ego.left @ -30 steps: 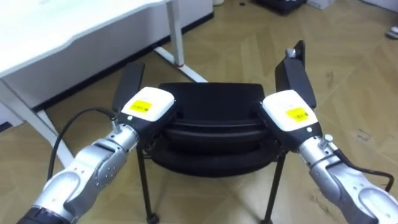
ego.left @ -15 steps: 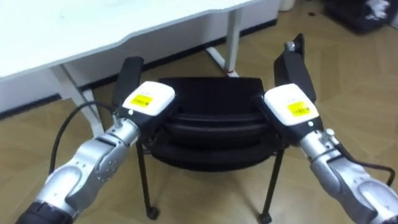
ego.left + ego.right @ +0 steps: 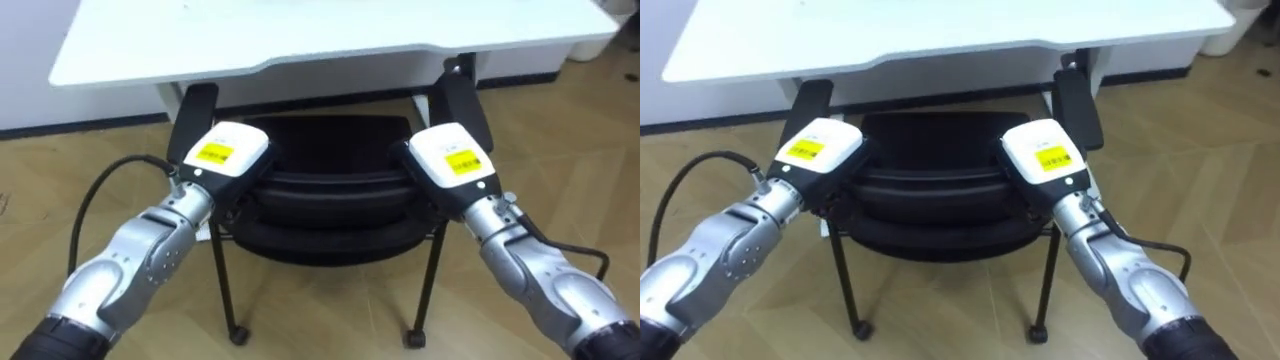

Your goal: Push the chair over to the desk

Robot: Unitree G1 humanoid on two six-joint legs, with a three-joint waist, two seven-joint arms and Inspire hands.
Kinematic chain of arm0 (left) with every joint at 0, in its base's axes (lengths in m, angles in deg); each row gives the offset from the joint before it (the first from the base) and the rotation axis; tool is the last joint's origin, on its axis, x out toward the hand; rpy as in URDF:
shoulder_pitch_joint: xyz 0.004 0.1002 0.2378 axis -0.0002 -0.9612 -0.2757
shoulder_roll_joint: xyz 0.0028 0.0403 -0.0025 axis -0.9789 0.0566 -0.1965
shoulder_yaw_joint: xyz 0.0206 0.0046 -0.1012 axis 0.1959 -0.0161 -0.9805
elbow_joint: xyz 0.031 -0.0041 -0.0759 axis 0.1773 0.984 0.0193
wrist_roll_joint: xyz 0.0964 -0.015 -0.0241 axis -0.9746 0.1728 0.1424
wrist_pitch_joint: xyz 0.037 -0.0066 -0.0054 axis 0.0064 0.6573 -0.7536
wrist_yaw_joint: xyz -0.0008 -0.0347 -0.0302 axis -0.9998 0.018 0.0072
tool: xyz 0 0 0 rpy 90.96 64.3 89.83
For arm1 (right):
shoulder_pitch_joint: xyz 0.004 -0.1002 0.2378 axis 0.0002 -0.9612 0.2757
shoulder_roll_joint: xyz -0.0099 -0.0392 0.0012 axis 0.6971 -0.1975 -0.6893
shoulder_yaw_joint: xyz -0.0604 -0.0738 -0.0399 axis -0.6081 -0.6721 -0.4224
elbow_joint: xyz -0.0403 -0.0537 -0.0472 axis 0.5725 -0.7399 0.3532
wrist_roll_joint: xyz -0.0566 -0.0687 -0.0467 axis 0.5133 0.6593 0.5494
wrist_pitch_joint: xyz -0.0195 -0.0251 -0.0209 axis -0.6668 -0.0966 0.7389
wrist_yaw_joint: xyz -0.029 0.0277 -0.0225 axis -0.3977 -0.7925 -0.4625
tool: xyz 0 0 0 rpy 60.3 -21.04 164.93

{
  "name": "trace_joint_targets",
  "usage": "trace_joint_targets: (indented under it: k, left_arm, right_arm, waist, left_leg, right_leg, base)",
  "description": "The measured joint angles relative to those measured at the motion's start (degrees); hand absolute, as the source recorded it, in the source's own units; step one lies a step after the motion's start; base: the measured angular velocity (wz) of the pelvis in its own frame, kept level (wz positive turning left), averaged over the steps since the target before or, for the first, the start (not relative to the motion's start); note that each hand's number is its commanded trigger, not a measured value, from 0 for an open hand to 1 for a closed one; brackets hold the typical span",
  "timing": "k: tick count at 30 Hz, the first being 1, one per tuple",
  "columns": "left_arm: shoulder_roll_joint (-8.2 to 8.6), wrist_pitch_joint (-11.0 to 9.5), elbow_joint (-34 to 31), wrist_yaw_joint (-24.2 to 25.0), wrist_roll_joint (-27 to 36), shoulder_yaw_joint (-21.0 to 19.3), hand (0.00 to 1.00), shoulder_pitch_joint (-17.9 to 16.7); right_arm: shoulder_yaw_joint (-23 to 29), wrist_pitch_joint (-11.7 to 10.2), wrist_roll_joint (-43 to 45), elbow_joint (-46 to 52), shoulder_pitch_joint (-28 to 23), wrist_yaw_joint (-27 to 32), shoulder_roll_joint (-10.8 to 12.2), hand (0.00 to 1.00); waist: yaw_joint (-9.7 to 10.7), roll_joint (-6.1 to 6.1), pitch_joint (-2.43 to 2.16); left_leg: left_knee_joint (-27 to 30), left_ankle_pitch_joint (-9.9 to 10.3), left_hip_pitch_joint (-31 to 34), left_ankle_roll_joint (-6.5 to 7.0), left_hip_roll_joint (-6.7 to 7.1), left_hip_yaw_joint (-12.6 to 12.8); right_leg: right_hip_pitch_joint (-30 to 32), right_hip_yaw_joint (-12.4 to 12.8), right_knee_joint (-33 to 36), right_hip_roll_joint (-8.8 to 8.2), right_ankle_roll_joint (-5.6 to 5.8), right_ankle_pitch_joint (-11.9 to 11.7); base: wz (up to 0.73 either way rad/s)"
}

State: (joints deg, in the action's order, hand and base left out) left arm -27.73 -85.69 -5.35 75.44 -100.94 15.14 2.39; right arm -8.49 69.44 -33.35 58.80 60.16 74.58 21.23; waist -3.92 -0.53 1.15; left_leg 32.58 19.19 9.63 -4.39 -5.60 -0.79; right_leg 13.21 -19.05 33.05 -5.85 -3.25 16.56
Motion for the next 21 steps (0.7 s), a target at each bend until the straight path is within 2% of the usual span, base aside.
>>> trace_joint_targets:
  k: [3,8,9,10,11,12,13,14,15,16,17,18,20,21]
  left_arm:
    - [0.13,0.3,-0.3,0.8,0.0,0.0,1.00,-1.0]
    - [0.15,0.5,-0.7,0.8,0.0,0.0,1.00,-3.1]
    - [0.16,0.5,-0.7,0.8,0.0,0.0,1.00,-3.3]
    - [0.48,0.6,-0.7,0.9,-0.1,0.0,1.00,-4.0]
    - [0.73,0.6,-0.8,1.0,-0.1,0.0,1.00,-5.0]
    - [0.96,0.4,-0.8,0.9,-0.1,0.0,1.00,-5.2]
    - [1.75,0.0,-0.9,1.1,-0.1,0.2,1.00,-5.2]
    - [1.96,-0.6,-1.0,1.1,-0.1,0.3,1.00,-5.6]
    - [1.96,-1.0,-1.0,1.1,-0.2,0.3,1.00,-5.8]
    - [1.68,-1.5,-1.3,1.1,-0.4,0.3,1.00,-6.7]
    - [1.43,-1.5,-2.5,1.1,-0.9,-0.3,1.00,-8.1]
    - [1.19,-1.5,-3.0,1.1,-1.1,-0.6,1.00,-8.4]
    - [0.14,-1.4,-4.2,1.1,-1.3,-1.7,1.00,-9.2]
    - [-0.18,-1.4,-4.4,1.1,-1.3,-1.8,1.00,-9.2]
  right_arm:
    - [-0.2,0.0,0.1,0.3,-0.8,-1.1,0.1,1.00]
    - [-0.2,-0.5,0.5,0.5,-2.3,-2.1,0.6,1.00]
    - [-0.2,-0.6,0.5,0.5,-2.4,-2.4,0.6,1.00]
    - [-0.1,-0.6,0.6,0.5,-2.9,-2.8,0.9,1.00]
    - [-0.1,-0.6,0.7,0.8,-3.8,-3.0,0.9,1.00]
    - [0.0,-0.7,0.7,1.6,-4.2,-3.0,0.8,1.00]
    - [0.4,-1.0,0.4,2.9,-5.1,-3.1,-0.8,1.00]
    - [0.9,-1.3,0.5,3.0,-6.0,-2.9,-1.1,1.00]
    - [1.1,-1.3,0.7,3.1,-6.3,-2.7,-1.1,1.00]
    - [1.3,-1.2,1.0,3.0,-7.0,-2.8,-0.9,1.00]
    - [1.4,-1.3,1.4,3.4,-7.8,-2.9,-0.5,1.00]
    - [1.4,-1.3,1.5,3.6,-7.9,-2.8,-0.3,1.00]
    - [1.4,-1.1,2.2,4.8,-8.1,-3.1,0.6,1.00]
    - [1.4,-1.1,2.4,5.1,-8.3,-3.0,0.9,1.00]
  waist:
    - [0.1,0.03,0.01]
    - [0.2,-0.56,0.07]
    - [0.2,-0.62,0.11]
    - [0.4,-0.68,0.22]
    - [0.3,0.35,0.27]
    - [0.5,-0.03,0.02]
    - [0.6,-0.22,0.11]
    - [-0.8,-0.23,0.08]
    - [-1.4,-0.28,0.06]
    - [-2.4,-0.18,-0.09]
    - [-2.7,-0.04,-1.10]
    - [-2.7,-0.18,-1.25]
    - [-2.7,0.46,-0.96]
    - [-2.6,0.56,-0.90]
  left_leg:
    - [3.4,0.0,-0.6,0.00,-0.81,2.0]
    - [10.7,-0.2,-0.9,0.17,-2.52,2.3]
    - [12.2,-0.7,-0.7,0.55,-2.64,2.4]
    - [16.4,-3.2,1.4,1.24,-2.65,2.3]
    - [16.6,-2.8,3.0,2.24,-0.99,2.4]
    - [15.0,-2.0,4.1,3.07,0.33,2.4]
    - [11.3,-1.6,6.4,3.68,2.77,2.7]
    - [4.7,-2.2,7.7,3.60,5.04,3.6]
    - [0.7,-3.2,8.1,3.65,5.84,3.8]
    - [-3.1,-8.8,8.2,4.85,6.72,3.5]
    - [-3.5,-10.6,7.3,5.93,7.47,3.2]
    - [-3.6,-10.8,6.8,6.29,7.51,3.9]
    - [-4.3,-10.8,5.5,8.57,7.60,5.7]
    - [-4.4,-10.8,5.2,8.93,7.62,6.0]
  right_leg:
    - [-2.4,0.2,0.8,0.07,0.21,2.0]
    - [-7.0,0.1,0.5,1.06,0.09,4.0]
    - [-7.5,0.5,0.4,1.26,0.08,4.2]
    - [-8.8,2.9,-0.3,2.09,0.05,4.3]
    - [-9.1,5.1,-0.4,1.81,0.37,5.0]
    - [-9.2,5.7,-0.5,1.65,0.28,5.4]
    - [-9.1,7.0,-0.5,1.41,0.53,5.8]
    - [-9.3,9.0,-0.4,1.04,1.07,5.9]
    - [-9.6,9.8,-0.4,1.01,1.41,6.1]
    - [-10.2,11.6,-0.3,0.91,2.33,6.6]
    - [-10.3,13.2,-0.1,0.96,3.57,7.4]
    - [-10.6,13.7,-0.1,0.93,4.22,7.5]
    - [-11.9,15.7,-2.3,1.09,5.19,6.3]
    - [-12.3,15.9,-3.1,1.04,5.36,5.9]
  base:
    - [0.16]
    - [0.07]
    - [0.00]
    - [0.05]
    - [0.13]
    - [0.10]
    - [-0.26]
    - [-0.50]
    - [-0.82]
    - [-0.75]
    - [-0.65]
    - [-0.49]
    - [-0.34]
    - [-0.27]
